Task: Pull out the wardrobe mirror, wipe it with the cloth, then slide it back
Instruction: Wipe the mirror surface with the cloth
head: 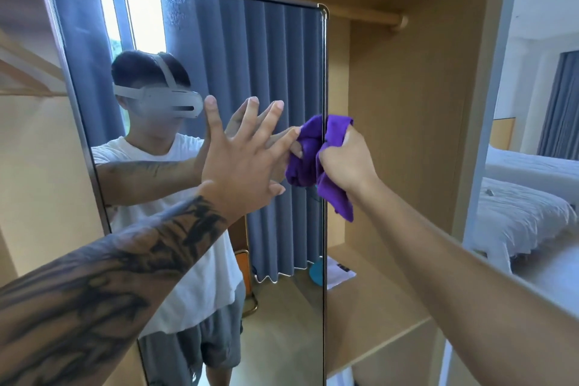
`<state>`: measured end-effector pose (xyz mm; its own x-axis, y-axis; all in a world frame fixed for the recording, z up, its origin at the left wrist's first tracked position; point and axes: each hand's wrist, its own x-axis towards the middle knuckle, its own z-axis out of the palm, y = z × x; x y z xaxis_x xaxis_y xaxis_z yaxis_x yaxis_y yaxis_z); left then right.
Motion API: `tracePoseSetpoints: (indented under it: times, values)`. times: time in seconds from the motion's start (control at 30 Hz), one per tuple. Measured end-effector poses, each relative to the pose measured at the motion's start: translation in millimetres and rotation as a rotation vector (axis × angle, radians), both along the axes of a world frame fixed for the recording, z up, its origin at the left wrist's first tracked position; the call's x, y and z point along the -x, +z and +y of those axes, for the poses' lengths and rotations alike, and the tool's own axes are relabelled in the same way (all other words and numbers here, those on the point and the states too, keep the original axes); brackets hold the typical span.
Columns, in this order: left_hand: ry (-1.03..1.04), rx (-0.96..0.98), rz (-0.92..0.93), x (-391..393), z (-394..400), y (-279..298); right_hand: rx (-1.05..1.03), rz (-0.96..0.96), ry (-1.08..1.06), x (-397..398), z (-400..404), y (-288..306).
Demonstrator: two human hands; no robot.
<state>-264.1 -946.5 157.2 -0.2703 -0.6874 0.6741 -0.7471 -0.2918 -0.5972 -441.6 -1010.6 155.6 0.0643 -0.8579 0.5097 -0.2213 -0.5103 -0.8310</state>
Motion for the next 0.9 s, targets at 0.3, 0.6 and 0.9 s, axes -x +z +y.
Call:
tracePoseSetpoints:
  times: [0.3,0.6,0.9]
  values:
    - [-0.024,-0.007,0.025,0.5,2.3,2.5,-0.093,0.062,0.003,6.2,1.8,-76.7]
    - [-0.003,0.024,-0.027,-4.8,-7.2,-2.4,0.107,0.062,-0.017,-3.9,-3.4,44.9]
    - [-0.013,0.029,-0.018,-5.3,-7.5,-4.0,0.122,0.078,-0.092,-8.6,-8.4,11.1]
